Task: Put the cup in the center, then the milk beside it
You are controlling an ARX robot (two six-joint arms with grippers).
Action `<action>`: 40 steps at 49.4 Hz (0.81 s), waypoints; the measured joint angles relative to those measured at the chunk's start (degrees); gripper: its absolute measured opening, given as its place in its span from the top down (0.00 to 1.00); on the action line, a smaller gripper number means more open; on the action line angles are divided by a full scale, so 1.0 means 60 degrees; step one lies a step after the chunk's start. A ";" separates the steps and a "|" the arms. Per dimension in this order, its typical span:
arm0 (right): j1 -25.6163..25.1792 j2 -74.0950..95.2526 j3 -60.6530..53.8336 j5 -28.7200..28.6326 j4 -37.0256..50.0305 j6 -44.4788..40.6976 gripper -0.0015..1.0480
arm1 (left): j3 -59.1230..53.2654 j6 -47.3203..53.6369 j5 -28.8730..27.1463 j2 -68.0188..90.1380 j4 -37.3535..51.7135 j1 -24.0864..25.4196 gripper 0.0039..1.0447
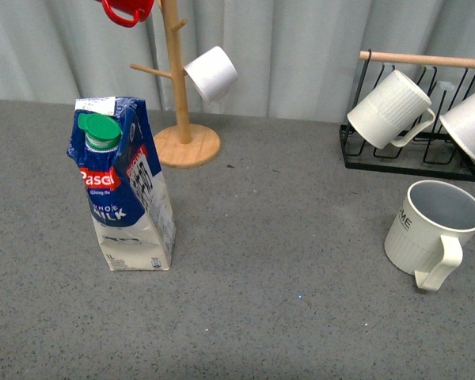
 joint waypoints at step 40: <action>-0.0313 1.5180 0.5431 0.0146 0.4167 -0.0586 0.09 | 0.0000 0.0000 -0.0004 -0.0007 0.0000 0.0000 0.06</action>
